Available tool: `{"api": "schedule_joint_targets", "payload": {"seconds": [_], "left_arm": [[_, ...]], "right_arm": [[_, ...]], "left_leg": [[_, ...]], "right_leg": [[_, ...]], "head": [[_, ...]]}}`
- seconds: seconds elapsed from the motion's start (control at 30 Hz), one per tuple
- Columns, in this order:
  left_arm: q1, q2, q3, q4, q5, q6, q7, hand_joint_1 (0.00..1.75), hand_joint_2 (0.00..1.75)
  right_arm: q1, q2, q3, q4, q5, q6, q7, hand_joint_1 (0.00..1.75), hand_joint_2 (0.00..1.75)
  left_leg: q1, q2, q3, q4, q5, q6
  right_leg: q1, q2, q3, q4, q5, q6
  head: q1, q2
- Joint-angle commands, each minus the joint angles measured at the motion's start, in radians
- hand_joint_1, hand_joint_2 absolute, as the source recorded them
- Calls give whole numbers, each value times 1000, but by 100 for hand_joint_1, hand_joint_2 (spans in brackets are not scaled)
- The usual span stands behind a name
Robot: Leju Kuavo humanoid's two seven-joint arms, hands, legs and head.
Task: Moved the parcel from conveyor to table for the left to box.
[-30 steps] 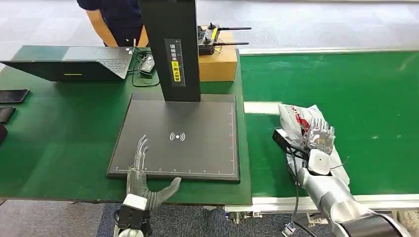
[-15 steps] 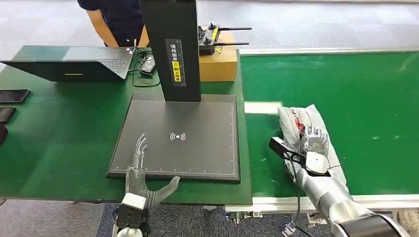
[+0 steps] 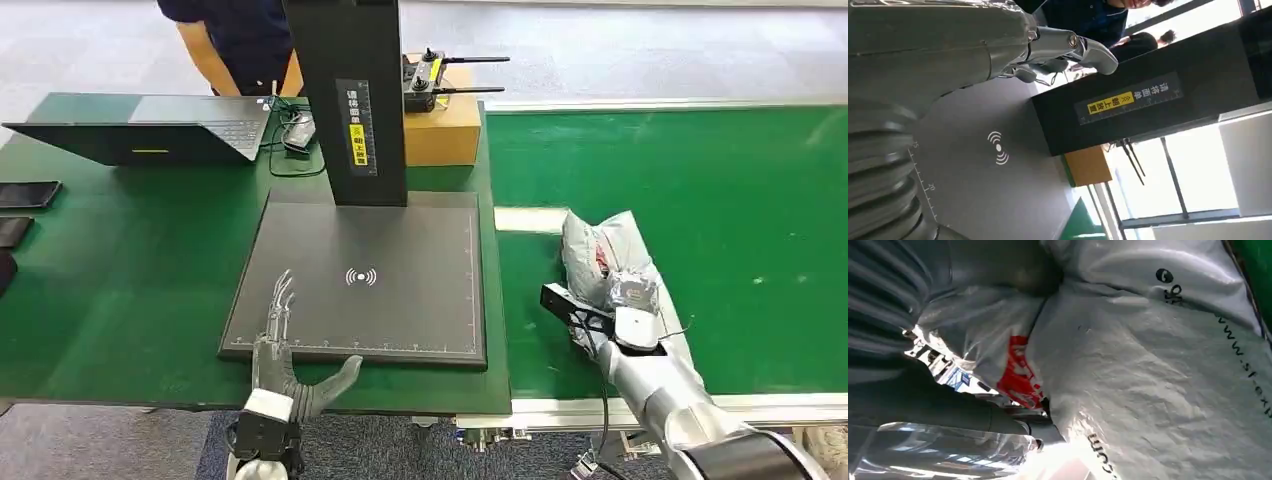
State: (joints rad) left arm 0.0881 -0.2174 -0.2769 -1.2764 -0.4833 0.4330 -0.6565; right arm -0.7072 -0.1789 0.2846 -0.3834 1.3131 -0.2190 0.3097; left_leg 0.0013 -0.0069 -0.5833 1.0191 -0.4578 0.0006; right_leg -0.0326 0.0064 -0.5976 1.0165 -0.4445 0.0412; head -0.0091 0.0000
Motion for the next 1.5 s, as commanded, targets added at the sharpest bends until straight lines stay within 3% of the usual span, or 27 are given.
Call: {"api": "schedule_joint_targets", "payload": {"seconds": [0.03,0.1,0.2,0.27,0.33,0.43,0.67,0.83,0.87,0.93,1.0,1.17,1.2,1.33,1.5], "left_arm": [[-7,-3,28,7,-8,-9,9,0,175],[-8,-4,29,10,-9,-9,7,0,175],[-4,-6,30,5,-10,-7,6,0,175],[-3,-7,31,5,-13,-8,5,0,175],[-6,-13,38,9,-18,-17,1,0,175],[-12,-18,42,17,-20,-26,-5,0,175],[-36,-21,35,61,-19,-32,-22,0,175],[-48,-18,28,81,-8,-29,-37,0,175],[-50,-17,26,84,-8,-29,-38,0,175],[-58,-13,18,98,-1,-28,-42,0,175],[-65,-7,6,107,8,-20,-42,0,175],[-81,4,-20,118,25,-3,-42,0,175],[-83,4,-22,118,25,-2,-42,0,175],[-91,4,-30,120,6,-3,-42,0,175],[-98,10,-48,126,0,11,-42,0,175]], "right_arm": [[-5,40,-46,26,10,-66,-27,154,175],[2,43,-59,7,12,-107,-37,138,175],[14,48,-79,-34,18,-211,-45,131,175],[20,54,-98,-70,21,-269,-67,136,175],[55,59,-142,-159,30,-341,-123,168,175],[99,64,-166,-274,36,-432,-170,171,175],[241,109,-232,-621,34,-479,-311,166,175],[273,156,-224,-775,-11,-479,-452,161,175],[279,170,-225,-812,-17,-479,-500,166,175],[275,199,-196,-838,3,-479,-572,157,175],[247,218,-143,-806,9,-479,-557,150,175],[100,252,4,-660,31,-479,-483,152,175],[81,254,28,-648,35,-479,-480,150,175],[-63,285,183,-508,104,-479,-458,166,175],[-85,306,236,-465,136,-479,-459,166,175]], "left_leg": [[1,2,0,-2,1,-1],[1,2,1,-2,1,-1],[1,2,1,-2,1,-1],[1,2,0,-1,0,-1],[1,2,0,-1,0,-1],[1,2,-2,-1,0,-1],[1,2,-3,-2,1,-1],[0,3,-4,-2,1,-1],[0,2,-5,-1,0,-1],[1,2,-5,-1,1,-1],[0,3,-4,-2,1,-1],[0,4,-6,-1,0,0],[0,9,-5,-1,0,-1],[1,13,-4,-2,1,-2],[1,5,-4,-2,1,-1]], "right_leg": [[1,1,0,-2,1,-4],[2,0,0,-2,1,-4],[2,1,0,-2,2,-4],[1,1,-1,-1,1,-3],[1,1,-1,-1,1,-3],[1,1,-2,0,1,-2],[2,0,-3,-1,1,-4],[1,1,-5,0,1,-4],[0,2,-7,0,1,-2],[1,1,-6,0,1,-4],[1,2,-6,0,1,-4],[0,4,-8,1,1,-2],[1,8,-9,1,2,-4],[1,11,-8,0,4,-6],[1,4,-6,0,2,-4]], "head": [[0,0],[0,0],[0,0],[0,0],[0,0],[0,0],[0,0],[0,0],[0,0],[0,0],[0,0],[0,0],[0,0],[0,0],[0,0]]}}
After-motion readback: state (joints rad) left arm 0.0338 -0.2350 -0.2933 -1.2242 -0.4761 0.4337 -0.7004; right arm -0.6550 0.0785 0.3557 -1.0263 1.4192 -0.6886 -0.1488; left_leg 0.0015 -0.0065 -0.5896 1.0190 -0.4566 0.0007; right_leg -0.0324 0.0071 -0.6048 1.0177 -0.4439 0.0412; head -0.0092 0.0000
